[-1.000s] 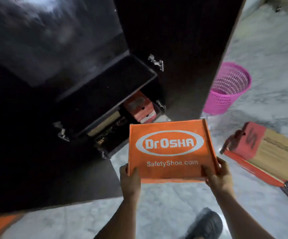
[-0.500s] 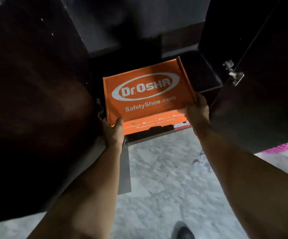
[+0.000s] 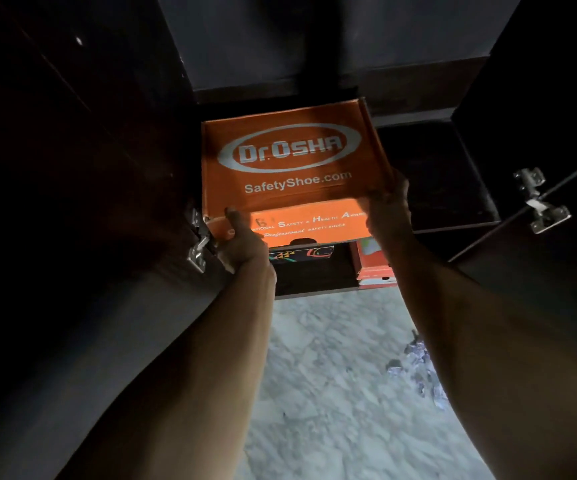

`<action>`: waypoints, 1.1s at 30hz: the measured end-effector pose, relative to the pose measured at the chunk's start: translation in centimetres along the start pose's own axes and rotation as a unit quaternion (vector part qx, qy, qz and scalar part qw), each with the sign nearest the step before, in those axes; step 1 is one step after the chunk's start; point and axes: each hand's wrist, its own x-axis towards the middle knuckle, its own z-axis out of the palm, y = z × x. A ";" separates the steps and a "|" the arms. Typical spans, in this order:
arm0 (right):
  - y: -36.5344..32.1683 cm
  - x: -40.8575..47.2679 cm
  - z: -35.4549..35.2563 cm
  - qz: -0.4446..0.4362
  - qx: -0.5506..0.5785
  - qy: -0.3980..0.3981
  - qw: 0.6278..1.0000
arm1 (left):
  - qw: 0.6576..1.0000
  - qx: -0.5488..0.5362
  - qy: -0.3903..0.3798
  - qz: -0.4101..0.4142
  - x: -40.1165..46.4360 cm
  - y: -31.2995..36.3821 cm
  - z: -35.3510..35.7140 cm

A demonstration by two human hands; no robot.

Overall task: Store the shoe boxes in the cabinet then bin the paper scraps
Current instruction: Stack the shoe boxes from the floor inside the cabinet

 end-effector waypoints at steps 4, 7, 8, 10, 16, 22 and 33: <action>-1.1 2.6 1.6 -0.003 -0.034 0.014 0.999 | 1.000 0.015 0.015 -0.004 2.8 -0.1 3.1; -1.5 3.7 2.3 0.006 -0.047 0.013 0.999 | 0.999 0.028 -0.032 -0.012 7.7 -1.1 5.3; -1.5 3.7 2.4 0.013 -0.049 0.012 0.999 | 0.997 0.042 -0.061 -0.019 10.3 -2.1 6.3; -1.6 3.6 2.4 0.015 -0.070 0.013 0.997 | 0.995 0.043 -0.093 0.003 15.4 -3.9 7.8; -2.7 1.4 1.2 0.051 -0.087 0.015 0.995 | 0.998 0.007 -0.056 -0.027 4.1 0.5 2.5; 2.0 -10.3 -5.4 0.188 -0.106 0.114 0.970 | 0.904 0.326 -0.277 0.013 -4.1 -6.2 -3.5; 19.5 -35.3 -30.1 0.439 -0.034 0.228 0.869 | 0.499 0.634 -0.579 0.121 -30.9 -23.6 -8.5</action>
